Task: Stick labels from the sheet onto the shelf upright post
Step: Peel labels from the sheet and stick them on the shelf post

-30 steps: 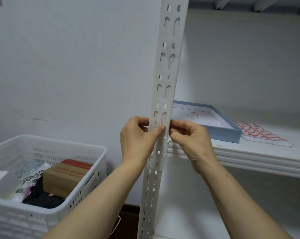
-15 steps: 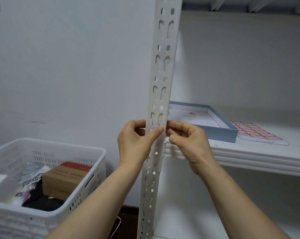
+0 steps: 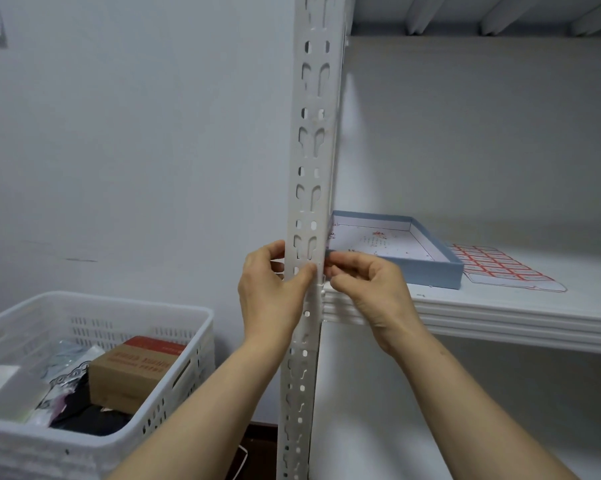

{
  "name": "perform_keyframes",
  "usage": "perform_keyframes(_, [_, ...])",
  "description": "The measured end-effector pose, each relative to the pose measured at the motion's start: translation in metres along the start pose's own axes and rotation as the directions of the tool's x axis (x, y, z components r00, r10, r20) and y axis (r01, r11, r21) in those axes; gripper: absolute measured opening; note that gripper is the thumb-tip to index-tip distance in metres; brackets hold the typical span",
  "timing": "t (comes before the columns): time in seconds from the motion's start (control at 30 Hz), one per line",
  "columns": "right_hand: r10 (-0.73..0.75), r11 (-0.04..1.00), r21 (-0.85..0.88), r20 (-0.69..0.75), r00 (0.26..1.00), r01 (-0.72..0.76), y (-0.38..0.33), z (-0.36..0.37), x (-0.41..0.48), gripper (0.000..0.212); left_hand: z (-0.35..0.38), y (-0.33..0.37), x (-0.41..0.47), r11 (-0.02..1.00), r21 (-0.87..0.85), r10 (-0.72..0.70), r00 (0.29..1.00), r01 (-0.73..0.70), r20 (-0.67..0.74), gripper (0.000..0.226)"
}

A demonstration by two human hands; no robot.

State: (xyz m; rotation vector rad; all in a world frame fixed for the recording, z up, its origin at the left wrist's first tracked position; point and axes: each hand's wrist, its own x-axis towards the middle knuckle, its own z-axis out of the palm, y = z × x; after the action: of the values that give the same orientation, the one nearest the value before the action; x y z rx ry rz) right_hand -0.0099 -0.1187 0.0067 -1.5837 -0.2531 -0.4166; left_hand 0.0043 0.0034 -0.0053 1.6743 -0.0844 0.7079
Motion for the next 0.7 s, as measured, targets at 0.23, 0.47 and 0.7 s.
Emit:
perform_keyframes(0.23, [-0.025, 1.000, 0.007, 0.007, 1.000, 0.024, 0.0042, -0.0013, 0.0017, 0.034, 0.0031, 0.0029, 0.0003, 1.000, 0.023, 0.006, 1.000, -0.006, -0.002, 0.042])
perform_keyframes(0.47, [-0.041, 0.999, 0.014, 0.020, 0.999, 0.041, 0.0043, -0.0017, 0.0003, 0.036, 0.0057, 0.0000, 0.0013, 1.000, 0.003, -0.002, 1.000, 0.002, -0.017, 0.045])
perform_keyframes(0.7, [-0.051, 0.999, 0.014, 0.037, 0.998, 0.051, 0.0031, -0.0035, -0.0017, 0.037, 0.0029, -0.0046, -0.0003, 0.998, -0.065, 0.004, 1.000, -0.003, 0.005, 0.040])
